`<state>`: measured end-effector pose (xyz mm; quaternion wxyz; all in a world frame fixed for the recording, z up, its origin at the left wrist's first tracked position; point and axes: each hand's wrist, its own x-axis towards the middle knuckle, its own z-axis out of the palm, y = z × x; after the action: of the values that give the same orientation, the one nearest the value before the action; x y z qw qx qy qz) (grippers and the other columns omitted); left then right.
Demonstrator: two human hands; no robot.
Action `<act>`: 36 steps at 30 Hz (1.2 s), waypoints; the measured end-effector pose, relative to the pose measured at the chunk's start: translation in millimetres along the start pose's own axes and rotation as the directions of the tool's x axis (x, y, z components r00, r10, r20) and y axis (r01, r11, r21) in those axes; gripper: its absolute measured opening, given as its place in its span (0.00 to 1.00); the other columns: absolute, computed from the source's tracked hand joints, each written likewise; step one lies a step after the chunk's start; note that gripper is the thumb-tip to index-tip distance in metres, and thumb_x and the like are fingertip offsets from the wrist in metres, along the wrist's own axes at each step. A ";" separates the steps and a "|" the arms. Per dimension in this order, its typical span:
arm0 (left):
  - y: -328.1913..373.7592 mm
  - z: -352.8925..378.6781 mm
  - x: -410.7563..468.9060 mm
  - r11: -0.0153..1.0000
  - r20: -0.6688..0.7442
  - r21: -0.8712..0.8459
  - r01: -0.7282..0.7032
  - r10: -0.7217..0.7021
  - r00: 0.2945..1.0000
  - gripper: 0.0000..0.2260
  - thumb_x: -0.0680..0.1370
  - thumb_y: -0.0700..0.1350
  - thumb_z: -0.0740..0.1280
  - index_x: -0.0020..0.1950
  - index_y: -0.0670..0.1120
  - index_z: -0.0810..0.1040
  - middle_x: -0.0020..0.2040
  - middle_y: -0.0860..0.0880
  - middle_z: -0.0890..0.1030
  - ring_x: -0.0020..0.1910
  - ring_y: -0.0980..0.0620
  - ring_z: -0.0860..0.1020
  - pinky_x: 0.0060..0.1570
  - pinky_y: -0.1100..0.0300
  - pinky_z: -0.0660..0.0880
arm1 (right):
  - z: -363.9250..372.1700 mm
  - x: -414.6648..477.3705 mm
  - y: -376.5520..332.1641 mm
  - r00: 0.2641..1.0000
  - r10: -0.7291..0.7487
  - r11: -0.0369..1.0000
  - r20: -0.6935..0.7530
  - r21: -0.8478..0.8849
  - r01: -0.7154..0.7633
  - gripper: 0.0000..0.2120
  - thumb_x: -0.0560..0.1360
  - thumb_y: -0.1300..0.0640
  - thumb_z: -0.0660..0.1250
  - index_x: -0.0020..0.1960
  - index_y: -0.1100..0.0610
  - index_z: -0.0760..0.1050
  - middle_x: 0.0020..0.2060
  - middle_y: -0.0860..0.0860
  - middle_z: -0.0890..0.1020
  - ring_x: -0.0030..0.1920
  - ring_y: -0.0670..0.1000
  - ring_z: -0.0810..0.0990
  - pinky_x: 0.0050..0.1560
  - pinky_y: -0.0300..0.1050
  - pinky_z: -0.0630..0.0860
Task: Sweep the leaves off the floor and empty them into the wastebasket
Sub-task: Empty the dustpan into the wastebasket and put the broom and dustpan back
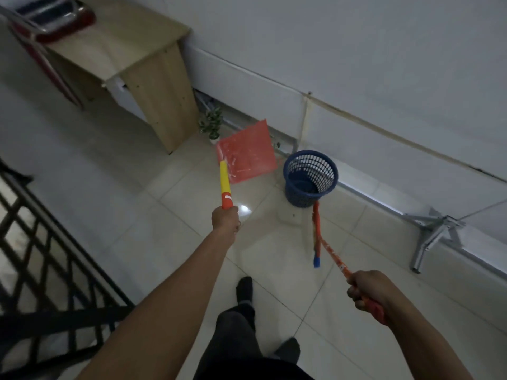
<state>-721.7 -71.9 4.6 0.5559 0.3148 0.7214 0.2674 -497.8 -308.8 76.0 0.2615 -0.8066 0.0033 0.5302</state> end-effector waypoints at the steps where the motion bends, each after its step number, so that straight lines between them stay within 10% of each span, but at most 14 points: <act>1: -8.0 -8.8 0.5 0.999 -0.013 -0.023 0.037 -0.037 0.999 0.03 0.77 0.38 0.65 0.48 0.39 0.75 0.31 0.44 0.72 0.23 0.50 0.68 0.22 0.63 0.62 | 3.9 -1.3 1.7 1.000 0.004 1.000 0.014 -0.025 -0.003 0.07 0.77 0.67 0.57 0.47 0.69 0.73 0.26 0.57 0.71 0.20 0.49 0.65 0.18 0.37 0.63; 26: -103.1 -76.6 121.6 0.840 0.158 -0.012 0.542 -0.533 0.831 0.04 0.77 0.39 0.60 0.47 0.42 0.75 0.33 0.44 0.71 0.25 0.52 0.67 0.23 0.63 0.61 | 108.1 91.2 -85.7 0.981 -0.194 0.651 0.018 -0.746 0.142 0.11 0.73 0.64 0.58 0.53 0.57 0.74 0.31 0.59 0.80 0.23 0.54 0.77 0.23 0.40 0.74; 36: -125.8 -92.2 148.9 0.797 0.159 0.005 0.605 -0.598 0.786 0.07 0.78 0.43 0.62 0.50 0.40 0.75 0.34 0.43 0.72 0.25 0.52 0.68 0.24 0.62 0.63 | 139.7 139.5 -94.7 1.000 0.000 0.780 0.023 -0.626 0.014 0.11 0.73 0.69 0.59 0.52 0.69 0.75 0.24 0.54 0.71 0.21 0.51 0.67 0.24 0.40 0.67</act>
<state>-858.3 -46.1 -160.2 0.6724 0.0755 0.7331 0.0684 -529.1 -129.7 -46.0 -0.0189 -0.8419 -0.1784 0.5090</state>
